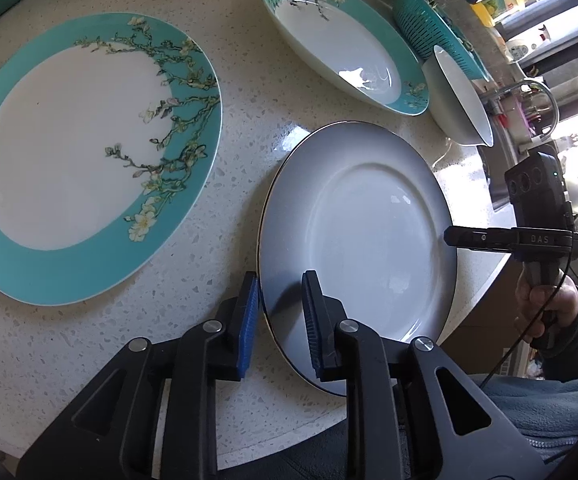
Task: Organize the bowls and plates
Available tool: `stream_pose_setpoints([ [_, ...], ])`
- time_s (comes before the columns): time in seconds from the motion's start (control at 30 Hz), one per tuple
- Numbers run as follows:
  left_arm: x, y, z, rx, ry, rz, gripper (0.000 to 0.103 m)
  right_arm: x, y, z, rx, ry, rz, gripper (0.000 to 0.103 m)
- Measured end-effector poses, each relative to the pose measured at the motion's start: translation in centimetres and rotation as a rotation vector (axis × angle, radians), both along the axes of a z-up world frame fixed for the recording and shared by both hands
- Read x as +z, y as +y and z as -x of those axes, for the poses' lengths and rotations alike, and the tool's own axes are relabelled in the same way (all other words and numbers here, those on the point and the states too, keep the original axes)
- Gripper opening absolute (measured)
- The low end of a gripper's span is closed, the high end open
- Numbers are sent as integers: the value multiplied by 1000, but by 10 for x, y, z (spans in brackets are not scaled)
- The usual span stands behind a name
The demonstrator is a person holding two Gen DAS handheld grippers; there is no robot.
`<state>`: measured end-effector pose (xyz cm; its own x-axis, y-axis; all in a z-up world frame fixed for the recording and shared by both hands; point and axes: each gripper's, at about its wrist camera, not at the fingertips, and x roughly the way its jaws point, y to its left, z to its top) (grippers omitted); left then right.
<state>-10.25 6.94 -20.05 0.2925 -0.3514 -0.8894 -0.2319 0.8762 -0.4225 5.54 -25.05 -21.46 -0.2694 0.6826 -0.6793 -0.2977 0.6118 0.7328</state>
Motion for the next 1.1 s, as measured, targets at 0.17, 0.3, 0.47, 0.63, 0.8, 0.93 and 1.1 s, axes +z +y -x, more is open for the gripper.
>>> stream_pose_setpoints([
  [0.17, 1, -1, 2, 9, -20, -3, 27, 5, 6, 4, 0, -26, -14, 37],
  [0.3, 12, -3, 11, -3, -56, -19, 62, 7, 7, 4, -4, -38, -19, 44],
  [0.47, 45, 17, 33, 25, -145, 4, 72, 31, -7, -3, -37, -91, -18, 46],
  [0.63, 70, 85, 55, 170, -222, -61, 79, 77, 35, -5, 32, -139, -173, 47],
  [0.8, 59, 138, 62, 297, -205, -60, 79, 86, 128, 13, 119, -87, -309, 51],
  [0.93, 45, 151, 54, 285, -191, -52, 79, 66, 189, 17, 111, -38, -289, 51],
  [1.1, 31, 167, 42, 257, -167, -22, 79, 54, 226, 14, 119, -93, -196, 51],
])
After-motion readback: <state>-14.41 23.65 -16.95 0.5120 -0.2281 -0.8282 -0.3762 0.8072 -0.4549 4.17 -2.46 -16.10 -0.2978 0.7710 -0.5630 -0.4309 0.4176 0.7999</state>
